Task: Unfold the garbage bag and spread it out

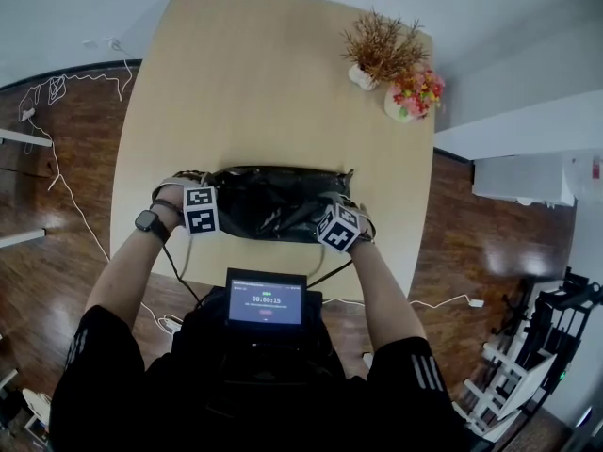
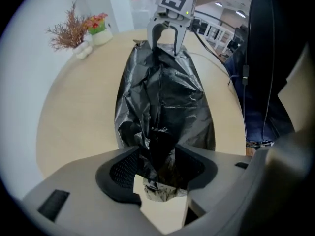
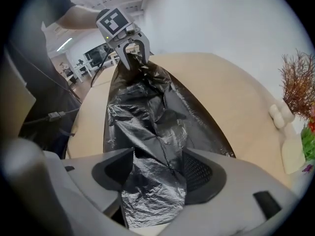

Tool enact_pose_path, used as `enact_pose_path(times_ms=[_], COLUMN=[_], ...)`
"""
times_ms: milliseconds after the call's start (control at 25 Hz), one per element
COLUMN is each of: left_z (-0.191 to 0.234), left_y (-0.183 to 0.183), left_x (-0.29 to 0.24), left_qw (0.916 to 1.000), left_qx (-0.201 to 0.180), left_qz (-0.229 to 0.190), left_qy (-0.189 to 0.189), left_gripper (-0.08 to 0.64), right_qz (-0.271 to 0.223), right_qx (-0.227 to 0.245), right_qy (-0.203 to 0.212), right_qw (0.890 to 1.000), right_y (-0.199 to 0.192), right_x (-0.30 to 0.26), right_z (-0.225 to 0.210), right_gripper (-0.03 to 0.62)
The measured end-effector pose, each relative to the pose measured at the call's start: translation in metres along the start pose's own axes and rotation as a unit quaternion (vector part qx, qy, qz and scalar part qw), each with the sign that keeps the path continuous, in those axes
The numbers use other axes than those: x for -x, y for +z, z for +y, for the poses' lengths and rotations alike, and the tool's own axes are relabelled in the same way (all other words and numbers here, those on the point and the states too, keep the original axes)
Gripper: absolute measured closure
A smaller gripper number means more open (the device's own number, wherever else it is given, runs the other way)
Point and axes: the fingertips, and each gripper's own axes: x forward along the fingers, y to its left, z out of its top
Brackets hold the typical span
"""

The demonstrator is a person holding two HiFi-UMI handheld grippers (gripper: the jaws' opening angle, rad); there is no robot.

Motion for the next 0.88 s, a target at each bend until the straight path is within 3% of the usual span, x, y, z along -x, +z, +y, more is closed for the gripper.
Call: enact_pose_path(times_ms=[240,360,520,600,880], left_z=[0.003,0.003,0.002,0.006,0.019], left_y=[-0.013,-0.021,-0.023,-0.024,-0.022], left_x=[-0.023,-0.033,-0.040,-0.041,-0.047], left_qw=[0.9988,0.9978,0.9971,0.9969,0.9956], left_qx=[-0.017,-0.016,-0.010,-0.010,-0.005], left_qz=[0.040,0.056,0.059,0.062,0.070], left_qy=[-0.022,-0.033,-0.047,-0.049,-0.061], left_gripper=[0.241,0.191,0.168,0.133,0.041], right_qz=[0.016,0.031,0.029,0.027,0.018], right_qx=[-0.008,-0.005,-0.001,0.002,-0.010], right_qy=[0.007,0.012,0.011,0.012,0.019], right_qw=[1.000,0.999,1.000,1.000,1.000], right_y=[-0.011,-0.019,-0.019,-0.017,-0.013], right_x=[0.000,-0.004,-0.004,-0.004,-0.007], right_z=[-0.004,-0.005,-0.008,-0.009,-0.018], right_gripper=[0.258,0.216,0.216,0.186,0.184])
